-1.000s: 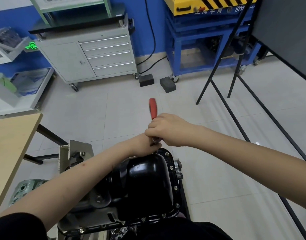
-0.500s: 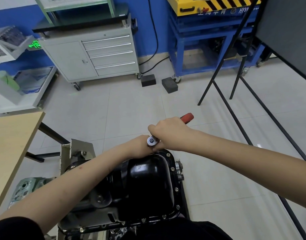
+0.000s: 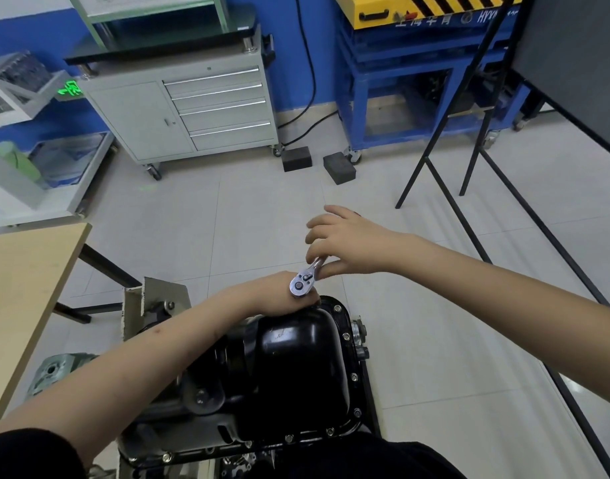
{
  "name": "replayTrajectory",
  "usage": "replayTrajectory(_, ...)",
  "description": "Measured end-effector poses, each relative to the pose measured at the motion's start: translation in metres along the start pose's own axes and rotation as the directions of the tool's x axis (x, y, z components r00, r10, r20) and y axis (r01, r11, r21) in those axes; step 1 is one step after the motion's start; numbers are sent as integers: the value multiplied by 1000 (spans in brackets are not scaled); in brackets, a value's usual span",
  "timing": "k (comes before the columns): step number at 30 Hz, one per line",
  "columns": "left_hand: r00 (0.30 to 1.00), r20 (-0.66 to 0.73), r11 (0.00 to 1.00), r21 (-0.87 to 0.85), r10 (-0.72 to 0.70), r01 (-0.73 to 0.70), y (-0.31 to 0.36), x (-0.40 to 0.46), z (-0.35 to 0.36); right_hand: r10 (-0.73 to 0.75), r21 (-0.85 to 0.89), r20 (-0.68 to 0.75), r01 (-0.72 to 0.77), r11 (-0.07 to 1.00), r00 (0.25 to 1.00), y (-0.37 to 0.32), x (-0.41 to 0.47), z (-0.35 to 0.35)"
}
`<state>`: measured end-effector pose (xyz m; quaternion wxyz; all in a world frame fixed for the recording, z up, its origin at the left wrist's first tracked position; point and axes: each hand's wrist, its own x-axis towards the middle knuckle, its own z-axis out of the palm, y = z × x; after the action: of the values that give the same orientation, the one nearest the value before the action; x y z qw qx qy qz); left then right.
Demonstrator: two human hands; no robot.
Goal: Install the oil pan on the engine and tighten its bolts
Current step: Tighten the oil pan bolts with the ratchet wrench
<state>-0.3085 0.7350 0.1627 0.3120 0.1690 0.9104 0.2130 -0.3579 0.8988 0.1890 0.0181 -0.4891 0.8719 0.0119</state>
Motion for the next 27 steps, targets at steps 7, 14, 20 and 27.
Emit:
replayTrajectory(7, 1000, 27, 1000, 2, -10, 10, -2, 9, 0, 123, 40, 144, -130, 991, 982, 8, -3, -7)
replayTrajectory(14, 994, 111, 999, -26, -19, 22, 0, 12, -5, -26, 475, 748, -507, 719, 663, 26, 19, -28)
replayTrajectory(20, 946, 277, 898, -439, 168, -31, 5, -15, -45, 112, 415, 456, -323, 851, 883, 19, 0, -22)
replayTrajectory(27, 904, -425, 929, -346, -33, -129, 53, 1, 9, 130, 437, 468, -357, 826, 874, 13, -9, -21)
